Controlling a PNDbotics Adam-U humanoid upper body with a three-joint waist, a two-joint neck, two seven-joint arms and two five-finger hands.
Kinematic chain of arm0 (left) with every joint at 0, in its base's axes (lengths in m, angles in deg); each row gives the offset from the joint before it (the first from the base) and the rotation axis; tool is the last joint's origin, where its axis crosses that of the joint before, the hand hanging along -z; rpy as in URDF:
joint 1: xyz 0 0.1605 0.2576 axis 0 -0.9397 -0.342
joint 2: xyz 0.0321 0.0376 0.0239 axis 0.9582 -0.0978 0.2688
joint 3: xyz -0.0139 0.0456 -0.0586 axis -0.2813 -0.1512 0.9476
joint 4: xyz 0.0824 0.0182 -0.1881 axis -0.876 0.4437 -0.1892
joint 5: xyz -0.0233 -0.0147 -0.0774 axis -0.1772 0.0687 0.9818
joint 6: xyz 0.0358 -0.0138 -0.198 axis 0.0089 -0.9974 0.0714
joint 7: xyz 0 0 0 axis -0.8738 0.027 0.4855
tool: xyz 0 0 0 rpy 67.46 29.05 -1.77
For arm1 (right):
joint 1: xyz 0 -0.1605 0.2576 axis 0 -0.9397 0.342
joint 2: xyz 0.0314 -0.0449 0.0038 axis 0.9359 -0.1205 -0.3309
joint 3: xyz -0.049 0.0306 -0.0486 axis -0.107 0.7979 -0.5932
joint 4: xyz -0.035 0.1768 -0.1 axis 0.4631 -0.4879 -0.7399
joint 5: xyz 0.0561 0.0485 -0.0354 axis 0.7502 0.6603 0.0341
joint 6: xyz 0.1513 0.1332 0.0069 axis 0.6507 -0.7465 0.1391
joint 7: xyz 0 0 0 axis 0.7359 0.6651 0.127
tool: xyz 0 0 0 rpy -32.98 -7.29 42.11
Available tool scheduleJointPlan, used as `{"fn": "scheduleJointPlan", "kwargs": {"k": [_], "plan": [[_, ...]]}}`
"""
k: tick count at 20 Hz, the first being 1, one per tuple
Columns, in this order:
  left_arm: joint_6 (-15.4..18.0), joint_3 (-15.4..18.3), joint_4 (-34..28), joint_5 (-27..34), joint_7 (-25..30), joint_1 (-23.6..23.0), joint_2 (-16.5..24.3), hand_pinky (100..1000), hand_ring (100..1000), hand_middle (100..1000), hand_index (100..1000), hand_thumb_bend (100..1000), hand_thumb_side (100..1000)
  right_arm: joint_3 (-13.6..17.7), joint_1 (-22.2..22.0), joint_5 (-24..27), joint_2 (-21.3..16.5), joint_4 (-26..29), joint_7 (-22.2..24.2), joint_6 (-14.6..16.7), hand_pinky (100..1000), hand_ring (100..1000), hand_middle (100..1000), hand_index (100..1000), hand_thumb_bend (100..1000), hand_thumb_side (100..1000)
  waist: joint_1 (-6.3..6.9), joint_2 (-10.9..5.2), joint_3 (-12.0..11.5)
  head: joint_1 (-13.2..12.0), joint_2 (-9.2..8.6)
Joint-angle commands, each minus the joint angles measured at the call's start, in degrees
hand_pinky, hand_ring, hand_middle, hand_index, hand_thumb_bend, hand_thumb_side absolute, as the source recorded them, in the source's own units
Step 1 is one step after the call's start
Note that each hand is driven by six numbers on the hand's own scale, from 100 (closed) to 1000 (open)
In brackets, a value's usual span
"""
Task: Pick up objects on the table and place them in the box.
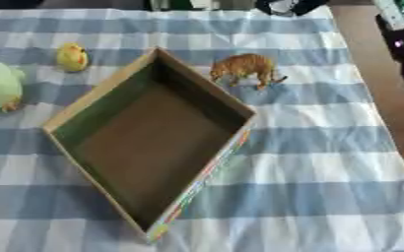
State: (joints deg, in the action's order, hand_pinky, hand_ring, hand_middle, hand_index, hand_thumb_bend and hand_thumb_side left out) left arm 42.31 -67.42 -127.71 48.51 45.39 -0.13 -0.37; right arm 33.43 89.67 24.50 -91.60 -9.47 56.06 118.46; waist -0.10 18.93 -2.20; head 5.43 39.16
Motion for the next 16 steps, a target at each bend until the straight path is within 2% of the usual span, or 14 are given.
{"fn": "scheduleJointPlan", "kwargs": {"k": [1,6,10,16], "plan": [[0.1,-0.03,-0.99,0.04,0.17,0.25,1.22,434,557,597,724,100,773,1.7,2.29,-2.96,0.08,-3.62,2.92,2.84,859,967,861,879,269,489,0.1,-1.36,0.1,0.17,-0.8],[0.07,-0.03,-0.99,0.05,0.2,0.24,1.08,434,557,597,723,100,775,3.92,2.9,-7.26,1.38,-6.52,7.01,6.67,863,977,865,889,298,425,0.15,-1.15,0.13,0.06,-1.03],[0.06,-0.04,-0.99,0.06,0.2,0.3,1.01,434,558,597,723,100,775,4.48,2.75,-9.07,1.91,-7.78,8.95,9.06,866,982,859,894,333,378,0.13,-1.01,0.09,-0.01,-1.19],[0.01,-0.09,-0.99,0.1,0.26,0.32,0.84,434,558,598,723,100,776,4.33,2.61,-9.28,2.51,-8.89,11.3,9.7,875,1000,837,911,409,328,0.13,-0.89,-0.06,0.03,-1.4]]}}
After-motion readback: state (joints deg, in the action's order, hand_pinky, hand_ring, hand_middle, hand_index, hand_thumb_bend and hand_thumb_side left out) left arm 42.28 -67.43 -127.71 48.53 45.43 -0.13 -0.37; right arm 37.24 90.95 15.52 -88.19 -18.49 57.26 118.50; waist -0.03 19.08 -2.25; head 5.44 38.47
